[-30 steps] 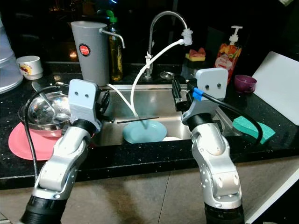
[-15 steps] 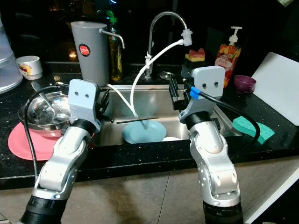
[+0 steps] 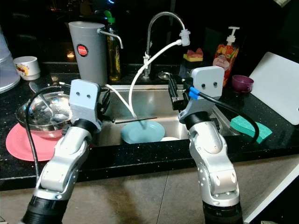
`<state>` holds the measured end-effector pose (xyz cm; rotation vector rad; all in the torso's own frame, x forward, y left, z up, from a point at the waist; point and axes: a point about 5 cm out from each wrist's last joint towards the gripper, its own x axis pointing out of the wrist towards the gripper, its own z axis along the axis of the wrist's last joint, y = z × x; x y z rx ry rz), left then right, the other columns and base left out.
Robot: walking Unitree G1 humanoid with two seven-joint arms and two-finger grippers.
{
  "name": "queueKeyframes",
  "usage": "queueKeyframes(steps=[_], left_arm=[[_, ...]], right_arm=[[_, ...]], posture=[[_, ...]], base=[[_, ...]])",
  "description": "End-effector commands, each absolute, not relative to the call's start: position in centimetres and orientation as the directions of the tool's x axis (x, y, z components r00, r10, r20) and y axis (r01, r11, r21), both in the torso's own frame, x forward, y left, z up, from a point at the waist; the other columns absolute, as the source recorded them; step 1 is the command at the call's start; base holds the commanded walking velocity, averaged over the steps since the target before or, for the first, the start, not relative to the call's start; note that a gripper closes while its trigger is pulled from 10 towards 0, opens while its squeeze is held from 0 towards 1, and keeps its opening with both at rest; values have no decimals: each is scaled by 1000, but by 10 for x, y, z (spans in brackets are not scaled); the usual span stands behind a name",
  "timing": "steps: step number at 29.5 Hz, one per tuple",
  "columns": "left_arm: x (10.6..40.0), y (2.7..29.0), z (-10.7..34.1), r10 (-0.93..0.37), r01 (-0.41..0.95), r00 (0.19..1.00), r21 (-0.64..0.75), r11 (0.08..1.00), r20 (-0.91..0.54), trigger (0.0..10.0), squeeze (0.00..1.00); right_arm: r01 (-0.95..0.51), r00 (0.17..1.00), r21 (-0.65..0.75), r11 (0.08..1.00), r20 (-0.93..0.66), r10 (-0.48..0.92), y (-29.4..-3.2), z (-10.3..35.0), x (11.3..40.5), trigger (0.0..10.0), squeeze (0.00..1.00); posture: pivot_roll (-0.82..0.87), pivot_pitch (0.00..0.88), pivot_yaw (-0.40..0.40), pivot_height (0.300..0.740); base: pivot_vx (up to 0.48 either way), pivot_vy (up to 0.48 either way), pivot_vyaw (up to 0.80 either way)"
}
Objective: Kitchen organization
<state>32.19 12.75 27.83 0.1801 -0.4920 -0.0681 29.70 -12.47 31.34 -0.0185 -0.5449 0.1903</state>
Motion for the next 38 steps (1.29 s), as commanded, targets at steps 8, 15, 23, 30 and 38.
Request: queueKeyframes(steps=[8,15,23,30,38], left_arm=[[323,123,278,-119,30,878,197,980,463,10000,0],[322,126,279,-120,23,878,211,977,464,10000,0],[322,126,279,-120,22,877,210,977,464,10000,0],[322,125,279,-123,25,877,212,977,464,10000,0],[322,125,279,-122,23,876,212,977,466,10000,0]], right_arm=[[-163,834,-79,983,522,180,-126,315,296,10000,0],[-171,834,-64,983,522,179,-124,314,296,10000,0],[-171,834,-64,983,522,178,-124,315,297,10000,0],[-172,834,-61,983,521,178,-124,314,296,10000,0],[-174,834,-59,983,522,179,-123,314,297,10000,0]], posture=[[35,68,-91,740],[52,73,-93,740],[51,73,-94,740],[51,75,-91,740],[53,72,-91,740]], base=[[0,0,0],[0,0,0],[0,0,0],[0,0,0],[0,0,0]])
